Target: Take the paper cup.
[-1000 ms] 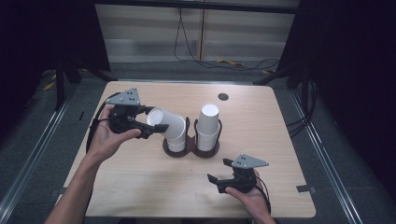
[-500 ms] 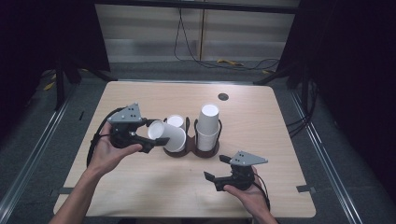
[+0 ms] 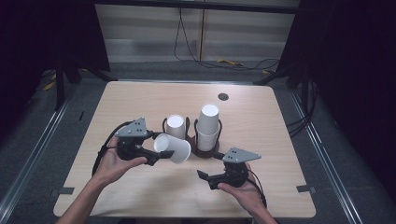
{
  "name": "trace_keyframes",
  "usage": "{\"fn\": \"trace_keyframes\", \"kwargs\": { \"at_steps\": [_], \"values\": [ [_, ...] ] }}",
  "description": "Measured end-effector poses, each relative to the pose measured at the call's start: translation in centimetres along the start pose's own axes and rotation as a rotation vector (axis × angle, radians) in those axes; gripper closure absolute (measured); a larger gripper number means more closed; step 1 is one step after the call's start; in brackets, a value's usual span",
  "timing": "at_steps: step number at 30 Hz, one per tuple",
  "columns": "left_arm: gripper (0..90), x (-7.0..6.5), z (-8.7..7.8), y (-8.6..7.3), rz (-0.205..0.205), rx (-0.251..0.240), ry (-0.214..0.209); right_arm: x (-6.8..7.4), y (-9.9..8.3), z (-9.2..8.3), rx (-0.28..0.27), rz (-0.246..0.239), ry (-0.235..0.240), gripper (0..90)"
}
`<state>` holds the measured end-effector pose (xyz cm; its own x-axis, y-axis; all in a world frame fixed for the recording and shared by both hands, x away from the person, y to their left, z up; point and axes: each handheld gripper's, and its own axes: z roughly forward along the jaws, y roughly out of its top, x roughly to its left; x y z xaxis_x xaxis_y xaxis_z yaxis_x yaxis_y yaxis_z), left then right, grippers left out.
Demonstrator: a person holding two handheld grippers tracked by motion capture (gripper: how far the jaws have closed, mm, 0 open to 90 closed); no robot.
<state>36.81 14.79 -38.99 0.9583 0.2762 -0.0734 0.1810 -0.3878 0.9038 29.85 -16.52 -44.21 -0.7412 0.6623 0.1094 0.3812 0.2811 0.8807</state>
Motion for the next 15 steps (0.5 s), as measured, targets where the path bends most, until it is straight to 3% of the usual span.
{"fn": "trace_keyframes", "kwargs": {
  "at_steps": [8, 10, 15],
  "values": [
    [32.3, -0.2, 0.9, -1.2, -0.017, 0.018, -0.032, 0.2, 0.1, 0.5, -0.029, -0.005, 0.034, 13.5],
    [32.3, -0.4, 1.0, -1.5, -0.024, 0.002, -0.045, 0.1, -0.3, 0.5, -0.053, 0.009, 0.046, 13.4],
    [32.3, -0.7, 1.5, -1.8, -0.031, -0.012, -0.071, 0.5, -0.5, 0.2, -0.057, -0.012, 0.067, 13.4]
  ]
}}
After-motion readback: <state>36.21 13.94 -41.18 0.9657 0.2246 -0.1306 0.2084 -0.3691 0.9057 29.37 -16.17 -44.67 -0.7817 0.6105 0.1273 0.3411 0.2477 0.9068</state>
